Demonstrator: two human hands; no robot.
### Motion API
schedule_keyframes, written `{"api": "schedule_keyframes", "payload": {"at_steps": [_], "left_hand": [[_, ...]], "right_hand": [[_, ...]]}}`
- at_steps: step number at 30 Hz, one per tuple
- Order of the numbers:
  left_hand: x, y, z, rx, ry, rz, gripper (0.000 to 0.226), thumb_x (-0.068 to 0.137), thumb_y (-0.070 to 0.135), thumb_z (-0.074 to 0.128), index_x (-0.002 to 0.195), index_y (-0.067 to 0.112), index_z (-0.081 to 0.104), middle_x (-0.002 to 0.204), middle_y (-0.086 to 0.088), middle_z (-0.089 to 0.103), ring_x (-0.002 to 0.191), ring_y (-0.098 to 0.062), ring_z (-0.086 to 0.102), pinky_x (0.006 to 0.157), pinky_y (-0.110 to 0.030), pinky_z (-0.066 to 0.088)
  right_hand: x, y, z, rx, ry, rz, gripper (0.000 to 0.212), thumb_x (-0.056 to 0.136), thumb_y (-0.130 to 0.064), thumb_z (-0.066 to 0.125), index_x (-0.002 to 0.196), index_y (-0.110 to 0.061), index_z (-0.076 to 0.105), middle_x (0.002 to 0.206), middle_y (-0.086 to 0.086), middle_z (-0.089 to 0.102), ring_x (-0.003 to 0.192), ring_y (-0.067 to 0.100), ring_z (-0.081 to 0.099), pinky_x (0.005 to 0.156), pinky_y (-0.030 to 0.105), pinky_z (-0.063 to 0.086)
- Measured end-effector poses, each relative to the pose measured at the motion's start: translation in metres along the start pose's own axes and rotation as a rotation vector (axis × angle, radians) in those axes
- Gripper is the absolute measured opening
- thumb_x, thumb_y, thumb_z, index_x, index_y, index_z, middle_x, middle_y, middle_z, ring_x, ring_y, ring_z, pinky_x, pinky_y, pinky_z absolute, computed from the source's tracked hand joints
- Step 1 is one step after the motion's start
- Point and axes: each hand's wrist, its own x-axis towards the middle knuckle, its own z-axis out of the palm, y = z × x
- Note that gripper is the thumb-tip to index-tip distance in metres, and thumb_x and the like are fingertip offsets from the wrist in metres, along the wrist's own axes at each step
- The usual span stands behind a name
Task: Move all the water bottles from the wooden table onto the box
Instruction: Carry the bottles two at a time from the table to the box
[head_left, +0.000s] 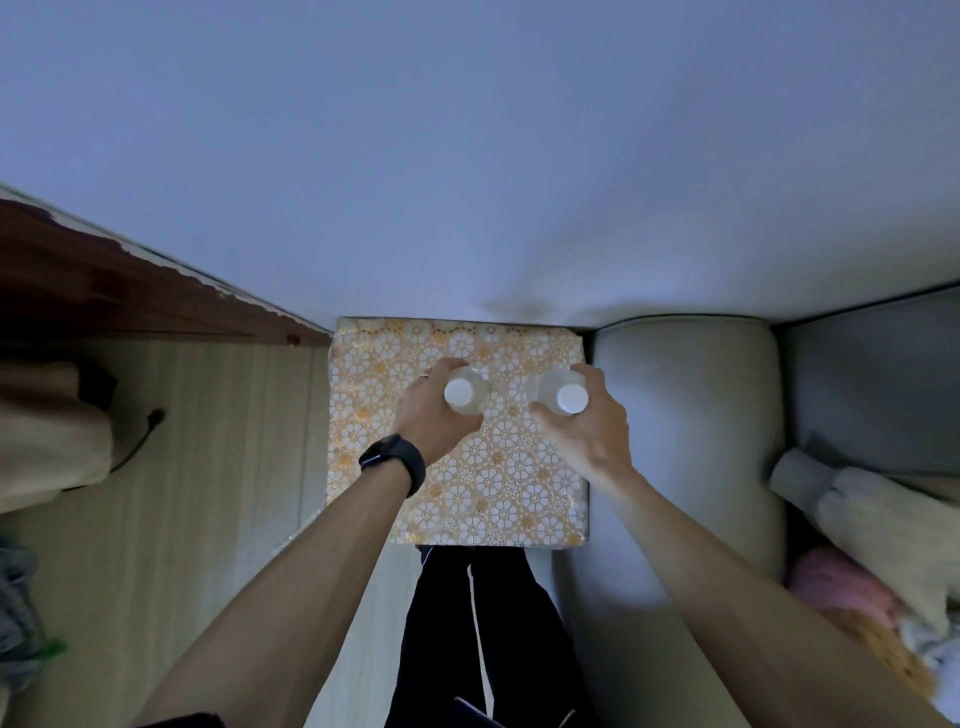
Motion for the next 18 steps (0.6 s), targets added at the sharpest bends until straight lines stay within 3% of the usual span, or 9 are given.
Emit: {"api": "schedule_keyframes", "payload": {"at_steps": [7, 13, 16, 18], "left_hand": [[0.041, 0.049, 0.010, 0.097, -0.075, 0.153, 0.070, 0.075, 0.016, 0.079, 0.136, 0.026, 0.047, 0.112, -0.003, 0.064, 0.090, -0.021, 0.062, 0.061, -0.026, 0.052], [0.051, 0.069, 0.022, 0.048, 0.035, 0.149, 0.069, 0.078, 0.012, 0.070, 0.137, 0.029, 0.037, 0.116, -0.004, 0.063, 0.096, -0.026, 0.065, 0.079, -0.045, 0.059], [0.048, 0.064, 0.026, -0.092, 0.057, 0.094, 0.074, 0.083, 0.013, 0.072, 0.145, 0.028, 0.033, 0.121, -0.008, 0.066, 0.105, -0.027, 0.068, 0.086, -0.048, 0.059], [0.047, 0.061, 0.025, -0.122, 0.056, 0.048, 0.079, 0.085, 0.015, 0.074, 0.151, 0.021, 0.031, 0.126, -0.010, 0.066, 0.111, -0.026, 0.067, 0.092, -0.045, 0.057]], "right_hand": [[0.036, -0.013, -0.025, -0.012, 0.038, -0.037, 0.067, 0.078, -0.042, 0.078, 0.135, -0.030, 0.045, 0.103, -0.007, 0.062, 0.093, 0.021, 0.067, 0.078, 0.036, 0.059], [0.054, -0.021, -0.018, 0.070, -0.006, -0.070, 0.072, 0.077, -0.042, 0.081, 0.135, -0.026, 0.042, 0.123, -0.001, 0.059, 0.112, 0.024, 0.061, 0.091, 0.040, 0.054], [0.055, -0.020, -0.019, 0.129, -0.036, -0.039, 0.089, 0.085, -0.048, 0.075, 0.154, -0.027, 0.023, 0.143, 0.006, 0.054, 0.128, 0.029, 0.055, 0.098, 0.036, 0.049], [0.057, -0.021, -0.024, 0.099, -0.104, -0.005, 0.098, 0.090, -0.056, 0.066, 0.160, -0.028, 0.004, 0.151, 0.013, 0.048, 0.130, 0.032, 0.055, 0.097, 0.036, 0.048]]}}
